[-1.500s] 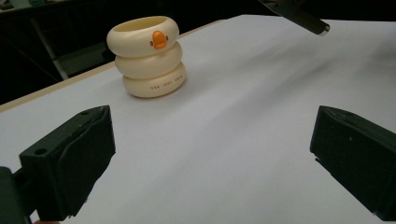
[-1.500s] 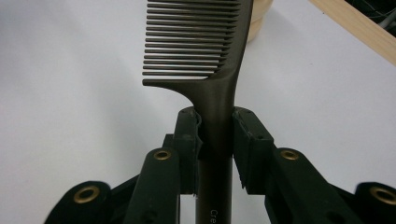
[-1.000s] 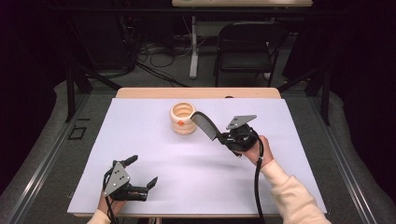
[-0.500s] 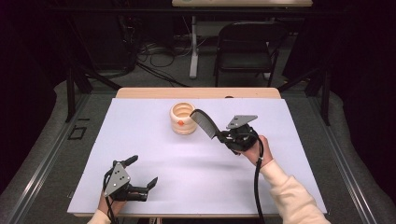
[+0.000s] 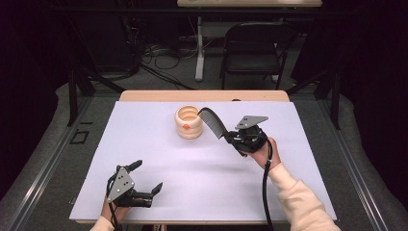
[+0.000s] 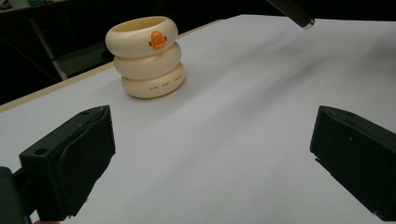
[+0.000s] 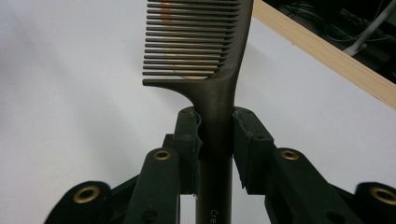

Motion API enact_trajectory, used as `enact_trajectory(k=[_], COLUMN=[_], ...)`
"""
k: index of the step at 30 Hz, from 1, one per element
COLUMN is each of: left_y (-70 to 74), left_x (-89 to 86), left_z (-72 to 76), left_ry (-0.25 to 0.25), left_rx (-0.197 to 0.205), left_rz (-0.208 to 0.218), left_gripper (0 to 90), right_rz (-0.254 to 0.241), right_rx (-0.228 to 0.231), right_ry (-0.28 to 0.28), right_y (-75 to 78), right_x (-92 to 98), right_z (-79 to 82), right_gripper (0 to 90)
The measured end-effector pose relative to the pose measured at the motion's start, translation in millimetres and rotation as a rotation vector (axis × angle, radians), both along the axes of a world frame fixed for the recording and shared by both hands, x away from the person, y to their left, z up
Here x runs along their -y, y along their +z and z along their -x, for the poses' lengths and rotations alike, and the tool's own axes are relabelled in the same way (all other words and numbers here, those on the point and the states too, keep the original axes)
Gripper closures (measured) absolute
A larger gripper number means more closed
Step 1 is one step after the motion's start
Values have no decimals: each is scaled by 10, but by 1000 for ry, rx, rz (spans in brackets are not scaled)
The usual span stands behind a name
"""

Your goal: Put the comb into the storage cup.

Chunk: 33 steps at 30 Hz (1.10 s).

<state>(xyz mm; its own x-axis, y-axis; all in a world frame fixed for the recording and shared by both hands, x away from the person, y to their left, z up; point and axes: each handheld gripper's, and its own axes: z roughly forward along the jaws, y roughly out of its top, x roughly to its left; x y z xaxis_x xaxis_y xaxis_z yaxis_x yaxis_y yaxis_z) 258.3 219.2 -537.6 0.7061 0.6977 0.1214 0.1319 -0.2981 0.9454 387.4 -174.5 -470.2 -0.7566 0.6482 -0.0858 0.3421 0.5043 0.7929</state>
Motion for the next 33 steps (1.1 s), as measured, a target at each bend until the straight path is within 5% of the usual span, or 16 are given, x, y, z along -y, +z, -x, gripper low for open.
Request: enact_trajectory(k=[33], left_y=[-2], left_x=[-5], left_z=[-5], left_ry=[8], left_rx=[-1], left_rz=[1], left_gripper=[0], right_rz=[-7], right_rx=[41], right_ry=[-2], right_y=[86], right_x=[-166], right_z=[-133], right_gripper=[724])
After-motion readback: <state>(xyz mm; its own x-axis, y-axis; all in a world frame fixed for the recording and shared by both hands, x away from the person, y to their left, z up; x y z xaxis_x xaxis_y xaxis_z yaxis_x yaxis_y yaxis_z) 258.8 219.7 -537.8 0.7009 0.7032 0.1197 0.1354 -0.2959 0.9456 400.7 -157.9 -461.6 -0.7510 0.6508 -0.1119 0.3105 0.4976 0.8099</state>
